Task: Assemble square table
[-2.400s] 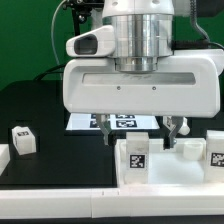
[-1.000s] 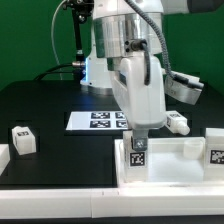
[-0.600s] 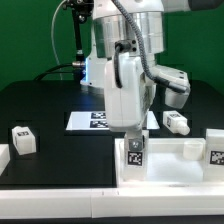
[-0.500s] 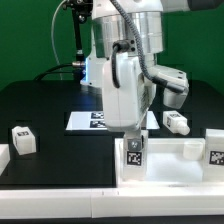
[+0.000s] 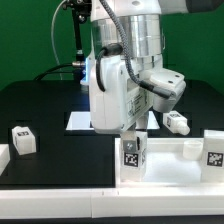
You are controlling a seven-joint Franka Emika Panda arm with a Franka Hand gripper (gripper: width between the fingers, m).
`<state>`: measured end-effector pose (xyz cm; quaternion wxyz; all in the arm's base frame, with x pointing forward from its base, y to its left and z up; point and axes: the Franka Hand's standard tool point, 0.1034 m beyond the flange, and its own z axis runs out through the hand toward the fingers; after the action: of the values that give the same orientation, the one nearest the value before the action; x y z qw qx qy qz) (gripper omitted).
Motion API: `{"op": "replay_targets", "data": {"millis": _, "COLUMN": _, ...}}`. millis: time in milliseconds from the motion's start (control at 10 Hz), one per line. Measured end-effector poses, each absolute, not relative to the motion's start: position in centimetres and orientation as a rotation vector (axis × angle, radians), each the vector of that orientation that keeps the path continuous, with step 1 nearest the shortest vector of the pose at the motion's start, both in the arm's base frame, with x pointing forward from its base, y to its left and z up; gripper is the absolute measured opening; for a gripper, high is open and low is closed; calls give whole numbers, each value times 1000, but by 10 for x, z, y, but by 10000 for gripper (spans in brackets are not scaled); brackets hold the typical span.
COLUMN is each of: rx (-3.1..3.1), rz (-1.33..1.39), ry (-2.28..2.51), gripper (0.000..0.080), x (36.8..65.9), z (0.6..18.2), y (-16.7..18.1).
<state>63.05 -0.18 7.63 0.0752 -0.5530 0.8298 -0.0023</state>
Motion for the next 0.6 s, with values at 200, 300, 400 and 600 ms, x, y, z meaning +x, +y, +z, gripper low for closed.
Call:
{"op": "replay_targets", "data": {"millis": 200, "rx": -1675, "rz": -8, "ry": 2479, "gripper": 501, "x": 630, "z": 76, "y": -2}}
{"op": "replay_targets", "data": {"millis": 300, "rx": -1787, "rz": -7, "ry": 2400, "gripper": 501, "x": 630, "z": 80, "y": 0}}
{"op": "replay_targets", "data": {"millis": 400, "rx": -1832, "rz": -14, "ry": 2354, "gripper": 616, "x": 632, "z": 86, "y": 1}}
{"op": "replay_targets", "data": {"millis": 600, "rx": -1832, "rz": -14, "ry": 2316, "gripper": 648, "x": 636, "z": 109, "y": 6}}
